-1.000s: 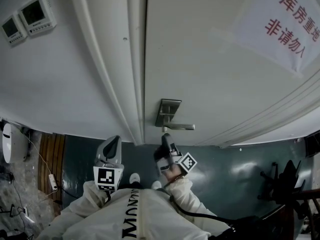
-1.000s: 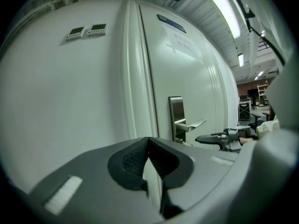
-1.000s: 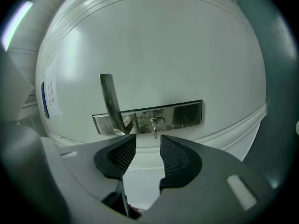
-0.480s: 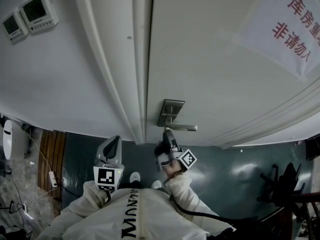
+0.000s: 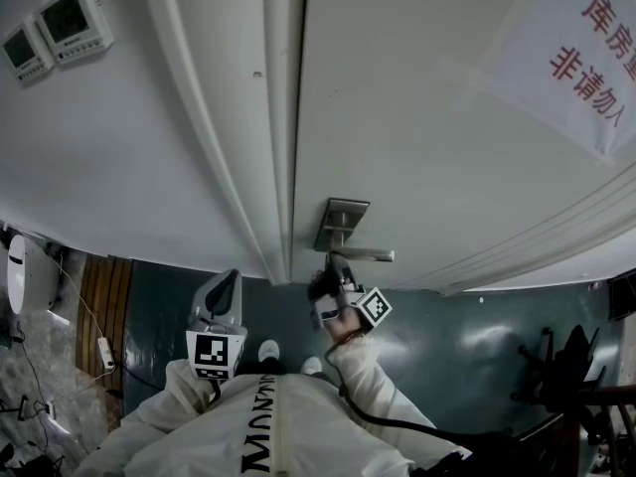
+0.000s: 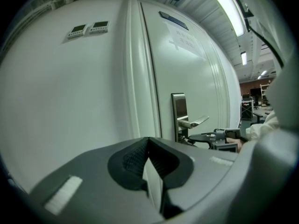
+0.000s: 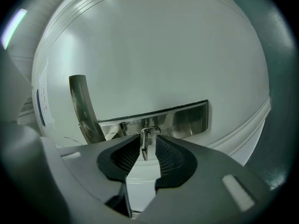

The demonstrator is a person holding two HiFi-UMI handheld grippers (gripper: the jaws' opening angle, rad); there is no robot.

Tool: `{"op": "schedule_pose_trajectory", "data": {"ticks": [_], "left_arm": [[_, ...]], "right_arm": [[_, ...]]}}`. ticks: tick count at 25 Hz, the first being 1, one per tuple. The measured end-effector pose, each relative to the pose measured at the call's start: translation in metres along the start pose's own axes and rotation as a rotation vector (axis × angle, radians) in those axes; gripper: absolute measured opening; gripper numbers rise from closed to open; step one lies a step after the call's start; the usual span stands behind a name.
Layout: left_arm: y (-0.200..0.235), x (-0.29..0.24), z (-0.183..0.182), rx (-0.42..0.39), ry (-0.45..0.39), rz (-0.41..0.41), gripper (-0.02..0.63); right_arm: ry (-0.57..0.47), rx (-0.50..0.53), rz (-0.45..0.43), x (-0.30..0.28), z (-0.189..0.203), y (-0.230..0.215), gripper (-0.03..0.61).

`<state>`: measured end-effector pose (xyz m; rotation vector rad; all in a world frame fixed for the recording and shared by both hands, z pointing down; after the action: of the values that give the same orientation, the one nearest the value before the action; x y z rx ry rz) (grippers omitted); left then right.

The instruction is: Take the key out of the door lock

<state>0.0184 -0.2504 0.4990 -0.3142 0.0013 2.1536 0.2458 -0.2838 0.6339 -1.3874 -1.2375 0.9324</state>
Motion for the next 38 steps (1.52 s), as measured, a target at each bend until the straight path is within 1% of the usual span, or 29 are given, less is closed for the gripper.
{"op": "schedule_pose_trajectory", "data": {"ticks": [3,5,7,10,18,31,38], "left_arm": [[0.0,0.0,0.0,0.003,-0.001,-0.003,0.0],[0.0,0.0,0.0,0.003,0.001,-0.003,0.0],[-0.001,0.001,0.0,0.004,0.001,-0.004,0.0],[-0.001,0.0,0.0,0.006,0.001,-0.005,0.0],[-0.01,0.002,0.001,0.006,0.006,0.004,0.0],[-0.012,0.015,-0.001,-0.006,-0.002,-0.008,0.0],[-0.013,0.019,0.003,0.0,0.005,-0.008,0.0]], "right_arm": [[0.003,0.0,0.003,-0.004,0.001,0.001,0.095],[0.008,-0.001,0.006,-0.005,0.002,0.001,0.069],[0.012,0.002,0.001,-0.006,0.003,0.001,0.061],[0.018,0.025,0.005,-0.007,0.002,0.004,0.031],[0.013,0.067,0.032,-0.007,0.003,0.006,0.025],[0.003,0.06,0.053,-0.006,0.003,0.006,0.025],[-0.002,0.077,0.055,-0.004,0.004,0.007,0.023]]}}
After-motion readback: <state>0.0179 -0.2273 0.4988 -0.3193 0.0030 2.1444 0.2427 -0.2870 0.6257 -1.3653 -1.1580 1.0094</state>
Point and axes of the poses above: the fingertips, and each gripper's own axes: x backward along the fingers, y to its left, z out of its underside, the point moved 1 cm from there along x, backward along the fingers, and after that the axes turned 2 degrees about z, right-handed, at the moved point
